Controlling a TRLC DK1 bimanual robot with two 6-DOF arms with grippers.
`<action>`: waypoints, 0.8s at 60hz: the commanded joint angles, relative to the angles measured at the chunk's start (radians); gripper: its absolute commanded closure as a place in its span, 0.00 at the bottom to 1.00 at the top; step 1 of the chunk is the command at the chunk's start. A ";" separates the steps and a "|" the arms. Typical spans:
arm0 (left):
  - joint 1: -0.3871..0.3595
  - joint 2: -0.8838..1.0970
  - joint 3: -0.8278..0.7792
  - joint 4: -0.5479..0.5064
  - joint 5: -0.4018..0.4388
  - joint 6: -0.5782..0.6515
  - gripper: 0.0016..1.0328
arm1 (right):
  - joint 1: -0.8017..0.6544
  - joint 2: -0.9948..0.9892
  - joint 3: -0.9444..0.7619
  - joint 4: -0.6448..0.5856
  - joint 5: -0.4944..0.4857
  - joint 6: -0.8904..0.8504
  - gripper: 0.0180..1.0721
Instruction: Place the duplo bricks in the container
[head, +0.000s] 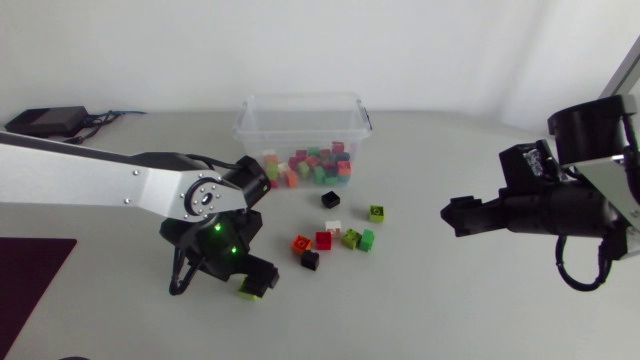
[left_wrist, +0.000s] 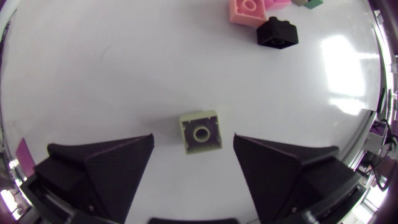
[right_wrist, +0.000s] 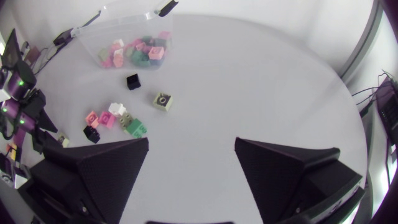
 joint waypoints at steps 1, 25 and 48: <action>-0.016 0.029 0.011 0.006 0.005 -0.032 0.21 | 0.008 0.012 0.020 0.017 0.004 0.005 0.05; -0.030 0.055 -0.008 0.033 0.011 -0.049 0.38 | 0.012 0.012 0.000 0.037 0.021 0.002 0.05; -0.039 0.049 -0.043 0.087 0.008 -0.061 0.60 | 0.026 0.008 -0.016 0.057 0.024 -0.003 0.05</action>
